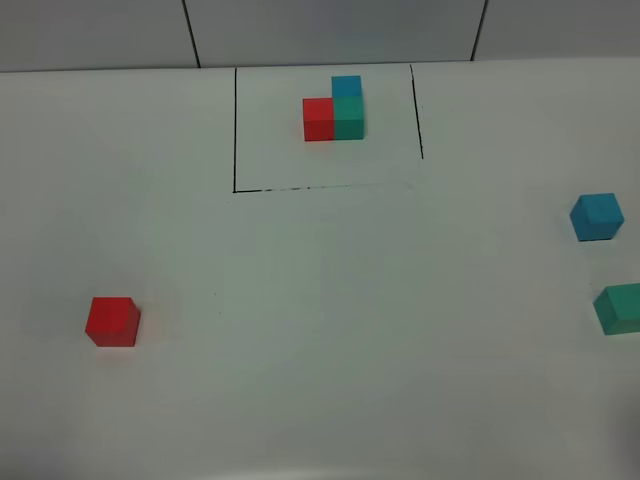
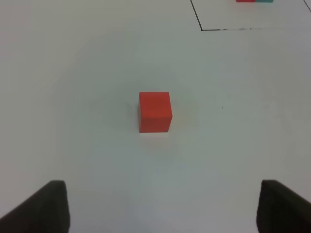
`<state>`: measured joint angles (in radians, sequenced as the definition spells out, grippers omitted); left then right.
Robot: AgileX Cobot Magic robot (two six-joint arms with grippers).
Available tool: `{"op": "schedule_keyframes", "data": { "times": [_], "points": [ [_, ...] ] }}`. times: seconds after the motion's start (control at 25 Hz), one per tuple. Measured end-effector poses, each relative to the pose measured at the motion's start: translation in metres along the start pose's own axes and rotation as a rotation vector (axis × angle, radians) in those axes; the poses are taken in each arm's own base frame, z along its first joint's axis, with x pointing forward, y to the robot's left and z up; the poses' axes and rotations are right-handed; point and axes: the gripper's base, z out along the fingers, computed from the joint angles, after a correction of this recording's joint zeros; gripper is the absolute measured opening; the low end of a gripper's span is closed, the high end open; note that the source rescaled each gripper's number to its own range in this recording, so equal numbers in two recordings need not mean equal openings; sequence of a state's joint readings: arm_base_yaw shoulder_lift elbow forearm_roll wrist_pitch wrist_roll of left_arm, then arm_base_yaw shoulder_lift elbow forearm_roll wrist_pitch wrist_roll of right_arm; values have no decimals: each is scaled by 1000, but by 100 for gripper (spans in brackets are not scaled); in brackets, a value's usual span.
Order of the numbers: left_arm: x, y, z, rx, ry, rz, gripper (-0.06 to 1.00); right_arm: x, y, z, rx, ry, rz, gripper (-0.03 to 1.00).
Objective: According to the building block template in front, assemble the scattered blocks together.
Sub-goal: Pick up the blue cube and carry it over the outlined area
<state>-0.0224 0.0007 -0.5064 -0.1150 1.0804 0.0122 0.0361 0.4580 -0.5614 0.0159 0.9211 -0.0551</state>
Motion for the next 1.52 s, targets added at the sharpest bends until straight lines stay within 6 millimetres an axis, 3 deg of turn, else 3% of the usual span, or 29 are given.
{"op": "schedule_keyframes", "data": {
  "times": [0.24, 0.4, 0.52, 0.6, 0.8, 1.04, 1.32, 1.52],
  "points": [
    [0, 0, 0, 0, 0, 0, 88, -72, -4, 65, -10, 214, -8, 89],
    [0, 0, 0, 0, 0, 0, 88, -119, -7, 120, -21, 340, -27, 89],
    [0, 0, 0, 0, 0, 0, 88, -148, -9, 157, -33, 415, -60, 89],
    [0, 0, 0, 0, 0, 0, 88, -157, -9, 185, -46, 483, -86, 89],
    [0, 0, 0, 0, 0, 0, 88, -169, -11, 235, -58, 596, -108, 89],
    [0, 0, 0, 0, 0, 0, 88, -162, -14, 278, -43, 649, -129, 89],
    [0, 0, 0, 0, 0, 0, 88, -148, -25, 306, -4, 666, -112, 89],
    [0, 0, 0, 0, 0, 0, 88, -141, -38, 316, -4, 681, -59, 89]
  ]
}}
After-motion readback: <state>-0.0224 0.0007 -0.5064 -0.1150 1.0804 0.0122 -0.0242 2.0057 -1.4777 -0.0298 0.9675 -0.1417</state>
